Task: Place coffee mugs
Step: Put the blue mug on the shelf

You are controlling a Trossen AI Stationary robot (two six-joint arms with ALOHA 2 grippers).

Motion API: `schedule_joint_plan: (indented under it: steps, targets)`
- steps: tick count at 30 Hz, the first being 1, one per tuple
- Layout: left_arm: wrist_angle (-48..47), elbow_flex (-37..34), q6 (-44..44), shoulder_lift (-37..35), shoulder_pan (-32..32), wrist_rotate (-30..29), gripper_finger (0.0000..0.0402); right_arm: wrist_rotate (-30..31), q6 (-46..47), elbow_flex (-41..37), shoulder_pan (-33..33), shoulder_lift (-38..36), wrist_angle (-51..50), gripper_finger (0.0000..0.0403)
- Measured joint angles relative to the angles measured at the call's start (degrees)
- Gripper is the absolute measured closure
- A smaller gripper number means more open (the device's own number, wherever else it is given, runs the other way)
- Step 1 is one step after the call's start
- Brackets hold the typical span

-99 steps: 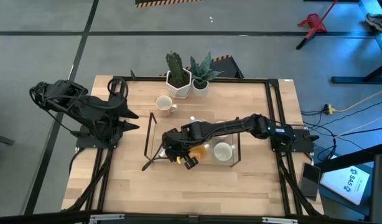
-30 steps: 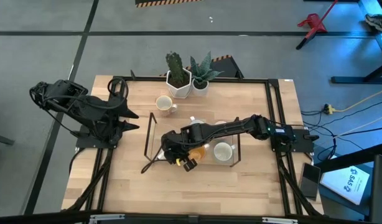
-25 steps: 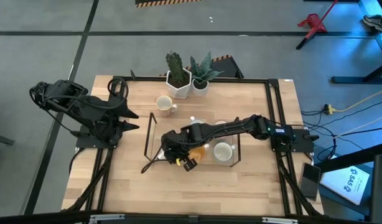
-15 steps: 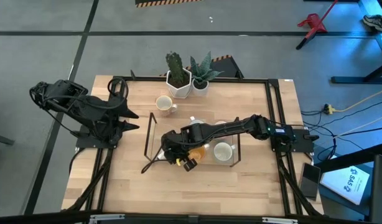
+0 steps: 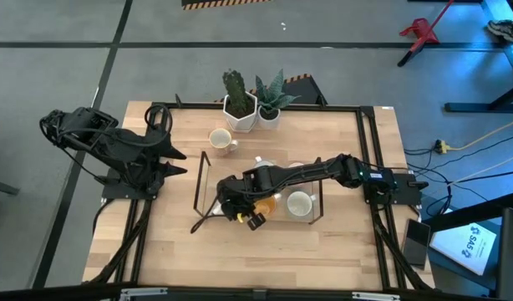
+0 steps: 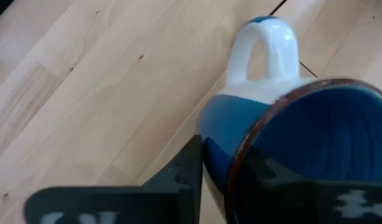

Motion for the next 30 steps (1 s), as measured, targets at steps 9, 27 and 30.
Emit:
schedule_joint_plan:
  steps: [9, 27, 30]
  targets:
    - [0.00, 0.00, 0.00, 0.00, 0.00, 0.00, 0.0208, 1.92, 1.10, 0.00, -0.40, 0.00, -0.24, 0.0291]
    - [0.00, 0.00, 0.02, 0.00, 0.01, -0.01, 0.0208, 5.28, 1.23, 0.00, -0.31, 0.00, 0.07, 0.0294]
    - [0.00, 0.00, 0.03, 0.00, -0.01, -0.02, 0.0208, 5.15, 1.23, 0.00, -0.27, 0.00, 0.10, 0.0294]
